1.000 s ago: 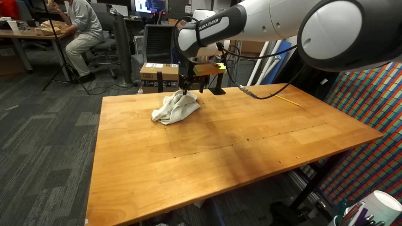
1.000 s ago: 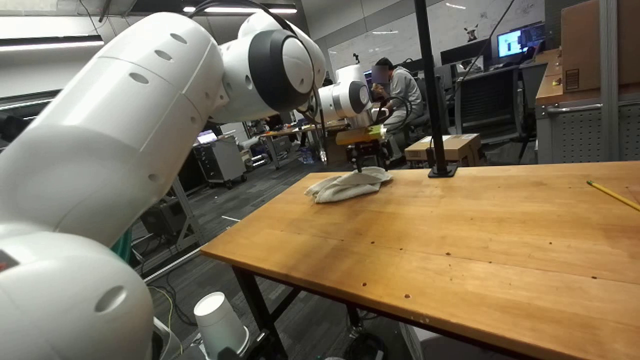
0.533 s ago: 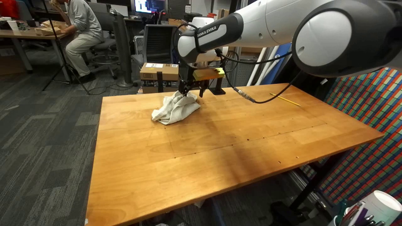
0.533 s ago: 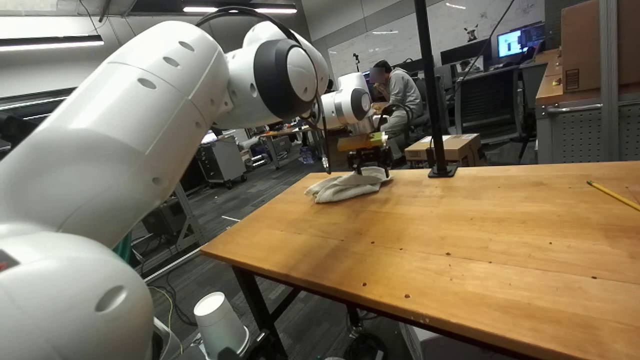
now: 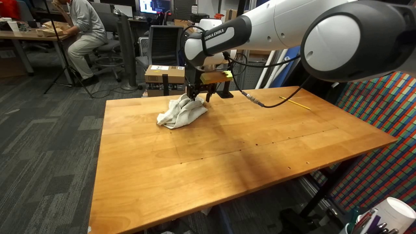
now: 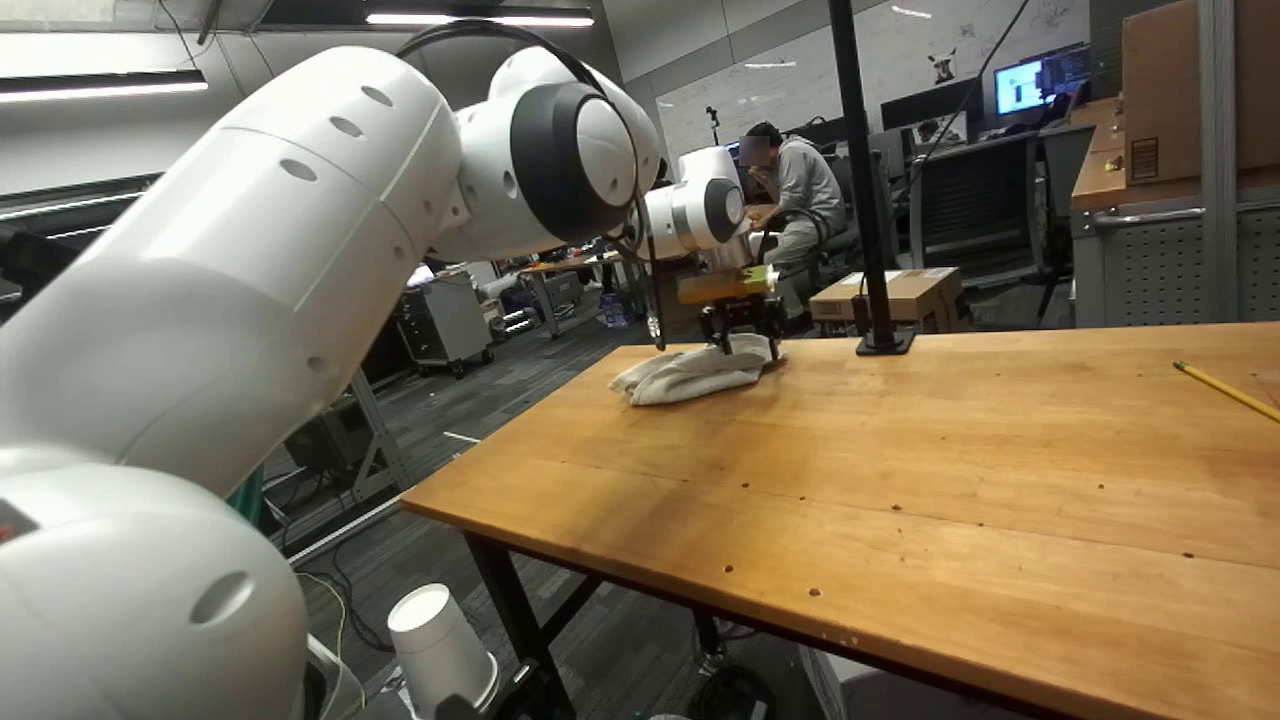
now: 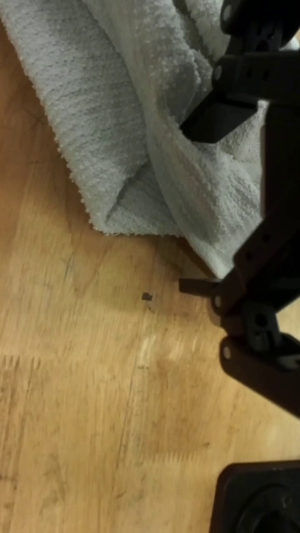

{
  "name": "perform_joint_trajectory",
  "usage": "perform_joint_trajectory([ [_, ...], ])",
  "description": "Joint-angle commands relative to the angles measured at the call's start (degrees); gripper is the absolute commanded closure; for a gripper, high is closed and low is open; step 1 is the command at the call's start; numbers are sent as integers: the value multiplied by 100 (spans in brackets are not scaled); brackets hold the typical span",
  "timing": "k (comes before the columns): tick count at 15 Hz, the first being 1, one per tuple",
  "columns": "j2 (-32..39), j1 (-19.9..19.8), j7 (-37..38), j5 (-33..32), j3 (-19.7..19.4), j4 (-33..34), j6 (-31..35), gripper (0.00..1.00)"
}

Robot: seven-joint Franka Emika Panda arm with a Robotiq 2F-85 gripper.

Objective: Fold the white towel

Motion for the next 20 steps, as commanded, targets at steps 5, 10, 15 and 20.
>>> perform_joint_trajectory([
  [5,168,-12,-62,-24,-26,314,-113,14],
  [10,204,-11,-59,-31,-38,313,-115,2],
  [15,223,-2,-57,-56,-62,272,-120,16],
  [20,201,7,-59,-70,-74,243,-122,56],
])
